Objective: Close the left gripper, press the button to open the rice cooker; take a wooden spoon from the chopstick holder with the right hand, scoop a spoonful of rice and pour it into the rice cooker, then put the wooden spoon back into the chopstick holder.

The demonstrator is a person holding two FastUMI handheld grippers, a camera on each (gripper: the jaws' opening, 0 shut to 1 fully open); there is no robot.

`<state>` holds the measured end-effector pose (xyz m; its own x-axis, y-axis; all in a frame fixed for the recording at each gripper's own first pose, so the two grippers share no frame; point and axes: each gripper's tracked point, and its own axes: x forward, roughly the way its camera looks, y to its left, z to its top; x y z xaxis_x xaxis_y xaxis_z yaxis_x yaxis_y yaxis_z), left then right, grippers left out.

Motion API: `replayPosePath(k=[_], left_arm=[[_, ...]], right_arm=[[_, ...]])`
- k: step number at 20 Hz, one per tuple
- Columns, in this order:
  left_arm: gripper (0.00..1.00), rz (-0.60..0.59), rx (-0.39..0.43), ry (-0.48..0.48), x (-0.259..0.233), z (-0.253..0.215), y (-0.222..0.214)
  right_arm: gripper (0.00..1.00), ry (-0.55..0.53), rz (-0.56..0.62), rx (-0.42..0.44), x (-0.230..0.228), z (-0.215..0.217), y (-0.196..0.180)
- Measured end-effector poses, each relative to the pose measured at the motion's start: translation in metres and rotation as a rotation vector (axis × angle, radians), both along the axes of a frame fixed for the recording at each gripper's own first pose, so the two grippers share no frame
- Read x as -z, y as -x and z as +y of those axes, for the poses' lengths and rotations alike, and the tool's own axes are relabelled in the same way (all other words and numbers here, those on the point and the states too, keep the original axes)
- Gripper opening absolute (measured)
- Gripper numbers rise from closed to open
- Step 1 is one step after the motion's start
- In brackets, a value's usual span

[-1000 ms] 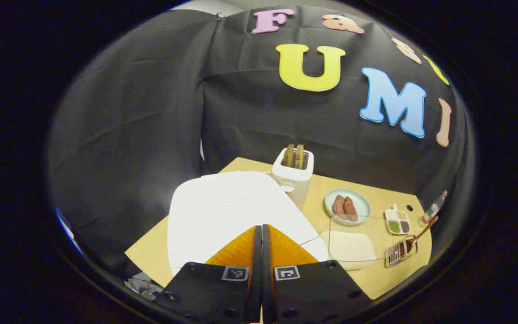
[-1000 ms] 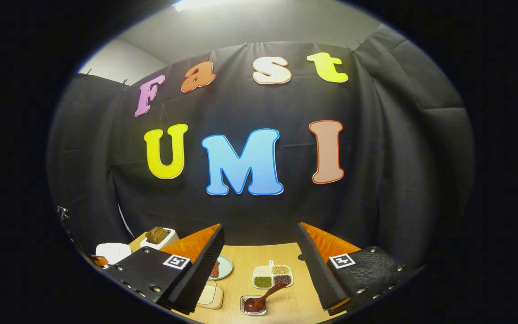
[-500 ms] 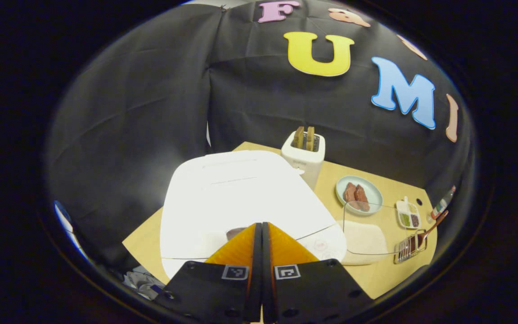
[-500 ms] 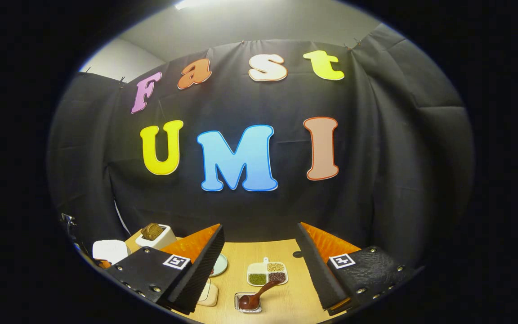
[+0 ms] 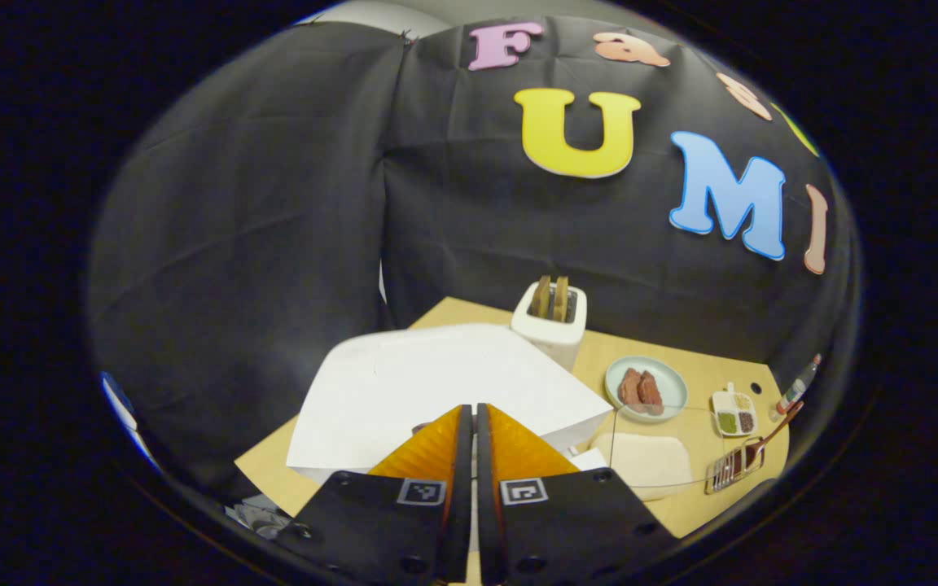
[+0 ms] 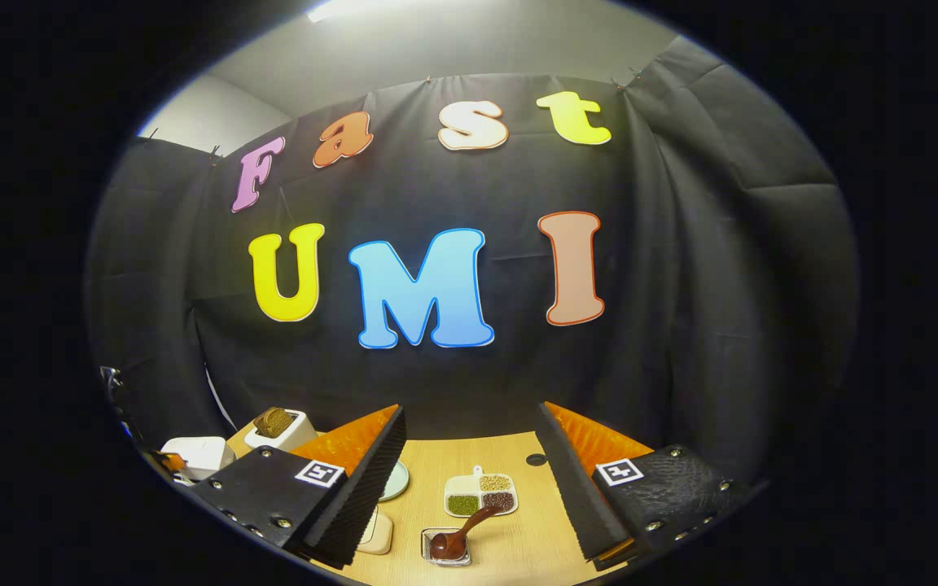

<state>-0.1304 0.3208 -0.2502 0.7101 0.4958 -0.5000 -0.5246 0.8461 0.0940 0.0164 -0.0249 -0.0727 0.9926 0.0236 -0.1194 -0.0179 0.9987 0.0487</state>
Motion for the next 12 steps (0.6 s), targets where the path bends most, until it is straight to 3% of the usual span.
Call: replayPosePath(k=[1, 2, 3, 5, 7, 12], left_arm=[[0.41, -0.037, 0.019, -0.037, -0.021, -0.004, -0.007], [0.57, -0.068, 0.043, -0.068, -0.039, -0.01, -0.015], [0.8, -0.099, 0.05, -0.097, -0.055, -0.014, -0.022], [0.98, -0.179, 0.07, -0.119, -0.089, -0.026, -0.033], [1.0, -0.257, 0.085, -0.143, -0.122, -0.036, -0.039], [0.92, -0.405, 0.145, -0.235, -0.196, -0.071, -0.053]], right_arm=[[0.97, -0.005, 0.0, 0.003, 0.002, -0.002, -0.002], [0.97, -0.006, -0.003, 0.004, 0.004, -0.003, -0.001], [0.97, -0.003, -0.008, 0.005, 0.005, -0.004, -0.002], [0.97, 0.015, -0.017, 0.01, 0.009, -0.007, -0.003], [0.97, 0.028, -0.022, 0.005, 0.009, -0.008, -0.002], [0.97, 0.018, -0.042, 0.012, -0.001, -0.013, 0.0]])
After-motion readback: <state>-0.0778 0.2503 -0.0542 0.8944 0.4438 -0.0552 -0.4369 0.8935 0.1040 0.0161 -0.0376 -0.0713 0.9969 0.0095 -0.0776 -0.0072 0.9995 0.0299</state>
